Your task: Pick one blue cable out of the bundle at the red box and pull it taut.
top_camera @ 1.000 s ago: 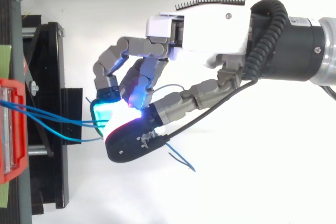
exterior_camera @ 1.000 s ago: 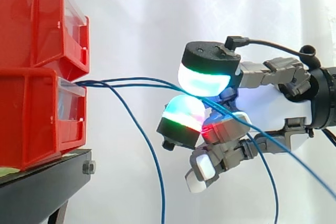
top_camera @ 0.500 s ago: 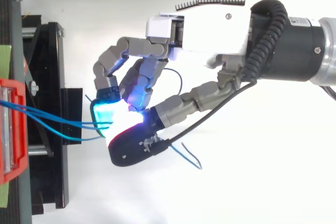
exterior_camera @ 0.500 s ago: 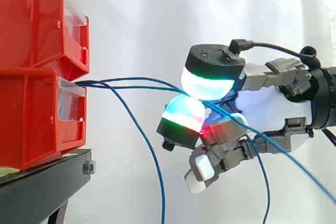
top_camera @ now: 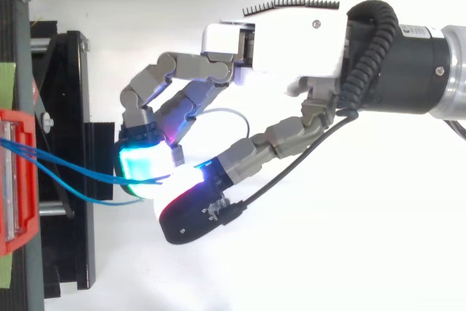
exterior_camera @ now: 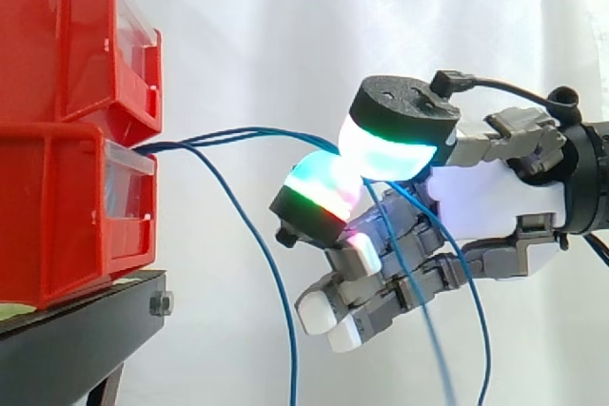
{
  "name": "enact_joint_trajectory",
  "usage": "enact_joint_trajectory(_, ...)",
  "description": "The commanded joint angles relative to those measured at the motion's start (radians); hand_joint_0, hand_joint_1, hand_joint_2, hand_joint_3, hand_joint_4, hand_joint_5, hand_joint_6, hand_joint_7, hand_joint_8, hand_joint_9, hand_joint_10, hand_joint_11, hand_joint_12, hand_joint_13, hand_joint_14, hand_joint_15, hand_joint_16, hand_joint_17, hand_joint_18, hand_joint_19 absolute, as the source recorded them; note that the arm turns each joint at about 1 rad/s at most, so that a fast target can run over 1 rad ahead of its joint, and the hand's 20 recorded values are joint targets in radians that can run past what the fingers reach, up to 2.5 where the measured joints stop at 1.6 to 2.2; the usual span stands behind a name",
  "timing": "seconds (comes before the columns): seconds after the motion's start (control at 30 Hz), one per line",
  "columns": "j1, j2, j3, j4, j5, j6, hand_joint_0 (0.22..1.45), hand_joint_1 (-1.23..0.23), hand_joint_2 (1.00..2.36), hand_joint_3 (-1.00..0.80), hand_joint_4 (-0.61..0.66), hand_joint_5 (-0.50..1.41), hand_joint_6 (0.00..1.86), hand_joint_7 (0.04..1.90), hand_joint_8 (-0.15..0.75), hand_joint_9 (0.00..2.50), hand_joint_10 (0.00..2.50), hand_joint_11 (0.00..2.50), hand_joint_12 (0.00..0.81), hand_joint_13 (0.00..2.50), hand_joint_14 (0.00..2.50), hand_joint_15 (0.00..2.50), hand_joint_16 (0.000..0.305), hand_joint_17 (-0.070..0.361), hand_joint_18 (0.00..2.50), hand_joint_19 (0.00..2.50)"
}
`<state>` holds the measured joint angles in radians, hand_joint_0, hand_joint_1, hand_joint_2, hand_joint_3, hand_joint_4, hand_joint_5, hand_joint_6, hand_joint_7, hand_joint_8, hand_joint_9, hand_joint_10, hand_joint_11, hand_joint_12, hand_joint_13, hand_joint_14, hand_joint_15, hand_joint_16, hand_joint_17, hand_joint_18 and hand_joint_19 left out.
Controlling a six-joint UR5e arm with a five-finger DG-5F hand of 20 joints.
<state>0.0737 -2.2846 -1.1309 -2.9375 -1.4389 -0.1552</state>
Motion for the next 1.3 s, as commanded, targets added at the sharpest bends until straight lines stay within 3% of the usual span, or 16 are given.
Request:
enact_joint_trajectory(0.0, 0.002, 0.001, 0.000, 0.000, 0.000, 0.000, 0.76, -1.00, 1.01, -0.30, -0.18, -0.15, 0.92, 1.13, 0.258, 0.78, 0.01, 0.95, 0.347, 0.56, 0.02, 0.38, 0.049, 0.110, 0.52, 0.25)
enact_joint_trajectory(0.17, 0.000, 0.001, 0.000, 0.000, 0.000, 0.000, 0.74, -1.01, 1.00, -0.50, -0.08, -0.16, 0.92, 1.02, 0.257, 0.75, 0.01, 0.92, 0.347, 0.54, 0.02, 0.37, 0.049, 0.111, 0.52, 0.26)
enact_joint_trajectory(0.43, 0.000, 0.001, 0.000, 0.000, 0.000, 0.000, 0.54, -0.90, 1.00, -0.50, 0.03, -0.13, 0.89, 1.04, 0.306, 0.87, 0.01, 0.97, 0.370, 0.60, 0.02, 0.41, 0.051, 0.115, 0.55, 0.35)
enact_joint_trajectory(0.67, 0.000, 0.001, 0.000, 0.000, 0.000, 0.000, 0.54, -0.80, 1.00, -0.50, 0.04, -0.12, 0.88, 1.06, 0.317, 0.94, 0.01, 0.99, 0.373, 0.64, 0.02, 0.43, 0.052, 0.116, 0.57, 0.38)
enact_joint_trajectory(0.83, 0.000, 0.001, 0.000, 0.000, 0.000, 0.000, 0.61, -0.84, 1.01, -0.34, 0.04, -0.12, 0.87, 1.16, 0.308, 0.95, 0.02, 1.01, 0.361, 0.66, 0.02, 0.43, 0.050, 0.113, 0.58, 0.39)
enact_joint_trajectory(1.03, 0.000, 0.001, 0.000, 0.000, 0.000, 0.000, 0.55, -0.71, 1.01, -0.24, 0.04, -0.12, 0.87, 0.98, 0.334, 0.98, 0.01, 0.97, 0.391, 0.68, 0.02, 0.44, 0.057, 0.128, 0.58, 0.40)
enact_joint_trajectory(1.27, 0.000, 0.001, 0.000, 0.000, 0.000, 0.000, 0.54, -0.63, 1.00, -0.17, 0.07, -0.09, 0.78, 0.96, 0.364, 1.01, 0.01, 0.91, 0.427, 0.69, 0.02, 0.43, 0.066, 0.149, 0.59, 0.41)
